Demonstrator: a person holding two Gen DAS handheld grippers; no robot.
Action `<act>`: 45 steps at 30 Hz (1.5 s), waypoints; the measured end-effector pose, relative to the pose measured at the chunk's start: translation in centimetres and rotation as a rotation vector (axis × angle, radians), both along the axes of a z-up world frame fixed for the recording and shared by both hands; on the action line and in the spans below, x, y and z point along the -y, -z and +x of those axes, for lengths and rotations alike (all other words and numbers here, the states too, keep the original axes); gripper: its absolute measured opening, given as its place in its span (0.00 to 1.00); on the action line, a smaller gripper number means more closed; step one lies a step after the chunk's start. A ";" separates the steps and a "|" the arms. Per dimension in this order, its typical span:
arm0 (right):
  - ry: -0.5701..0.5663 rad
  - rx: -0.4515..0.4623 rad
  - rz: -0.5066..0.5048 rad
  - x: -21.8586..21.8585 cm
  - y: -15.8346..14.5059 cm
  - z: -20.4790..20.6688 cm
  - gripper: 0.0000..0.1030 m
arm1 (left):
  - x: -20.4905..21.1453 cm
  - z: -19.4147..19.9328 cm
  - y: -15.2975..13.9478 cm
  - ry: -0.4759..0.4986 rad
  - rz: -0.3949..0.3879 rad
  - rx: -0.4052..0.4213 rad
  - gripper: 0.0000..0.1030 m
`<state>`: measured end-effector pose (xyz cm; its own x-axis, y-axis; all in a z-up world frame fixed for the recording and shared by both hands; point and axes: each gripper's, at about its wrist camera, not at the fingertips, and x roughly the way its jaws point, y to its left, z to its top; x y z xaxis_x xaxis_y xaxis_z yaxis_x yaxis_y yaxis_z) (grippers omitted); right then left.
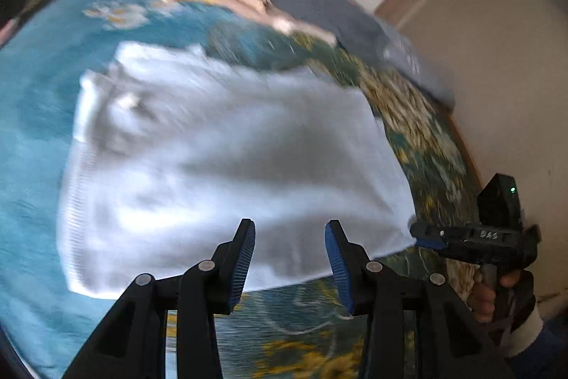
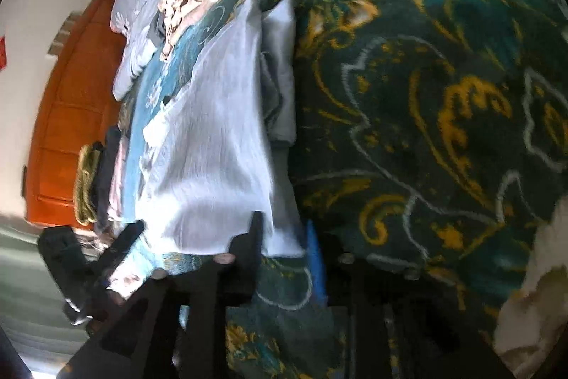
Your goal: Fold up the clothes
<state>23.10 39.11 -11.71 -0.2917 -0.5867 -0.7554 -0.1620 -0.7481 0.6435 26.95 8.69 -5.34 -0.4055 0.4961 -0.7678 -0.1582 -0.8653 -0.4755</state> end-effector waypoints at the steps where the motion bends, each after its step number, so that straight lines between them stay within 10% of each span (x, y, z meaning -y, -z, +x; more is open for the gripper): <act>1: 0.013 0.003 -0.026 -0.4 0.3 0.4 0.30 | -0.6 0.0 0.6 0.014 -0.003 0.022 0.44; 17: 0.093 -0.062 -0.303 -0.6 3.2 -1.9 0.35 | -1.5 0.4 2.1 0.018 -0.010 0.081 0.44; 22: 0.096 -0.042 -0.245 0.0 3.0 -1.8 0.07 | -2.3 0.7 2.3 0.030 0.015 0.080 0.44; 45: -0.210 -0.214 -0.077 13.0 -6.7 -7.2 0.05 | 2.0 2.4 4.7 -0.065 0.413 0.166 0.47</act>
